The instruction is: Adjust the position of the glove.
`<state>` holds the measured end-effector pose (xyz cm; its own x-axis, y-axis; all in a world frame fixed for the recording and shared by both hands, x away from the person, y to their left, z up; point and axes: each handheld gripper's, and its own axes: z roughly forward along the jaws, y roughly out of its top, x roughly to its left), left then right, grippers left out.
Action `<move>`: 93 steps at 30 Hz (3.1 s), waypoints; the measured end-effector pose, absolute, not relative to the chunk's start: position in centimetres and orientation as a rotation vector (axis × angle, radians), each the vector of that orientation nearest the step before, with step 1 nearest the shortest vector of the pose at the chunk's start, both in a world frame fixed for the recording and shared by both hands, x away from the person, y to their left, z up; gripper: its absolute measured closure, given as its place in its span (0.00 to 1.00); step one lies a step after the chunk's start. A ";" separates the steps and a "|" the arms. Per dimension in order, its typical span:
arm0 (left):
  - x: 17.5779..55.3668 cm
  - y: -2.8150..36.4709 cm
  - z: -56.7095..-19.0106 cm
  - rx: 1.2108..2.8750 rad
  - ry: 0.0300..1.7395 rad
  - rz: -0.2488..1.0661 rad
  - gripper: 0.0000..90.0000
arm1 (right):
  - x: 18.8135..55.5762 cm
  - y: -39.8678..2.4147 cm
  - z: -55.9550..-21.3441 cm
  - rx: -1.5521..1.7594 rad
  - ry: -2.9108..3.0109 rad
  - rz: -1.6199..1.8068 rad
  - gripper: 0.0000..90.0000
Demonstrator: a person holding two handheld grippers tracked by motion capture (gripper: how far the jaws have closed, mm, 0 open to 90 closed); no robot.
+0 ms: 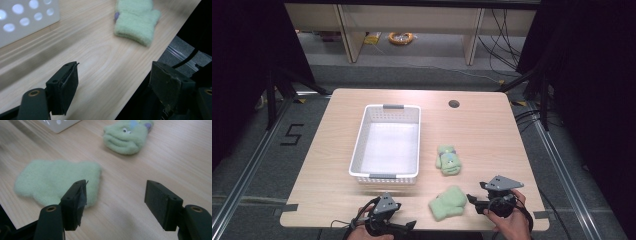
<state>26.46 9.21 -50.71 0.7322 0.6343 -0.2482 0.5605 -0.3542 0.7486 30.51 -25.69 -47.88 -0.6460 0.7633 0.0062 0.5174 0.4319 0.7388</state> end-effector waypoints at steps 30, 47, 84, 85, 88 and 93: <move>27.7 0.7 -50.5 2.235 0.678 0.204 0.52 | 34.2 -21.1 -48.3 0.888 2.561 1.056 0.66; 28.4 0.8 -51.1 2.235 0.696 0.177 0.90 | 33.8 -21.2 -49.5 1.003 2.571 1.033 0.93; 30.3 3.5 -50.3 2.204 0.803 0.085 0.61 | 33.1 -22.5 -48.0 1.109 2.468 0.989 0.55; 30.1 3.7 -49.9 2.190 0.815 0.087 0.59 | 33.5 -22.6 -47.5 1.106 2.443 1.011 0.53; 29.9 4.1 -49.4 2.185 0.819 0.080 0.51 | 34.4 -22.8 -46.9 1.113 2.418 1.031 0.52; 29.3 4.6 -49.2 2.177 0.837 0.085 0.42 | 36.1 -22.8 -46.3 1.138 2.381 1.077 0.53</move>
